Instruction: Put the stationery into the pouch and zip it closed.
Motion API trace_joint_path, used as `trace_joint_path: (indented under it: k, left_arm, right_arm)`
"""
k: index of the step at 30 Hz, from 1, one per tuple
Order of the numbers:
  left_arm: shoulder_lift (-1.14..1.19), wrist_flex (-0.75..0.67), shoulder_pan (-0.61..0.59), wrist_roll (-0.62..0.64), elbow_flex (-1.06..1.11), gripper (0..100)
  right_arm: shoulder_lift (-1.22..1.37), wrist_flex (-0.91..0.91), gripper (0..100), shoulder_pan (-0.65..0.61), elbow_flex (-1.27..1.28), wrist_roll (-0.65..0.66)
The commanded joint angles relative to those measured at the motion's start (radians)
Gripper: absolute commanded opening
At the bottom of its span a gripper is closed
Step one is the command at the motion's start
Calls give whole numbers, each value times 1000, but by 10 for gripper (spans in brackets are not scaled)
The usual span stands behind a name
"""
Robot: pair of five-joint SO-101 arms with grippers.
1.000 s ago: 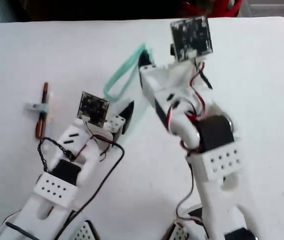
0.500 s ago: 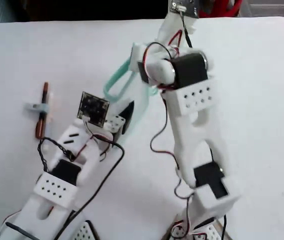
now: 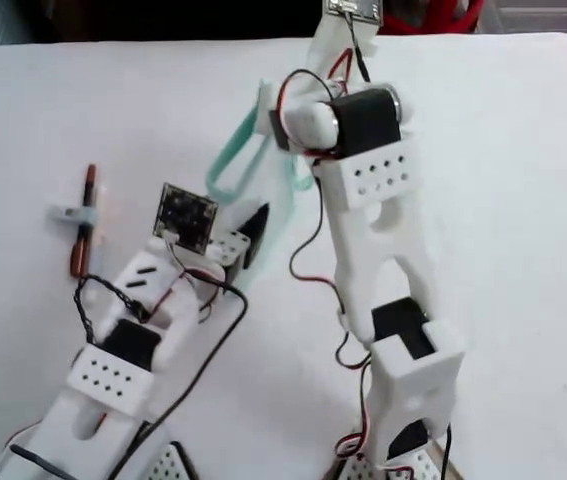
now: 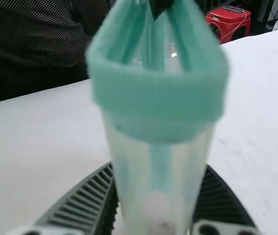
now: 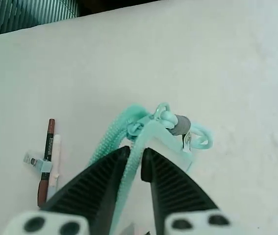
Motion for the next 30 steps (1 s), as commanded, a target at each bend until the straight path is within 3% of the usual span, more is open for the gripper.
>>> trace_joint_path:
  k: [1,6,12,16,21,27,30]
  left_arm:
    - [-12,28,-4,12,-29,248]
    - [-56,279,-31,15,-184,252]
    - [-412,729,-148,-14,-440,311]
    - [-545,896,-337,-356,-562,286]
    - [-295,933,-529,-397,-597,249]
    - [114,1034,-604,-407,-815,249]
    - [354,1011,-653,-523,-927,249]
  right_arm:
    - [-7,5,17,-2,-23,14]
    - [-12,5,17,-2,-6,15]
    - [-16,5,17,-2,-6,15]
    - [-41,7,17,-2,9,15]
    - [-82,5,17,-4,84,15]
    - [-94,5,17,-10,112,12]
    - [-94,5,17,-8,114,14]
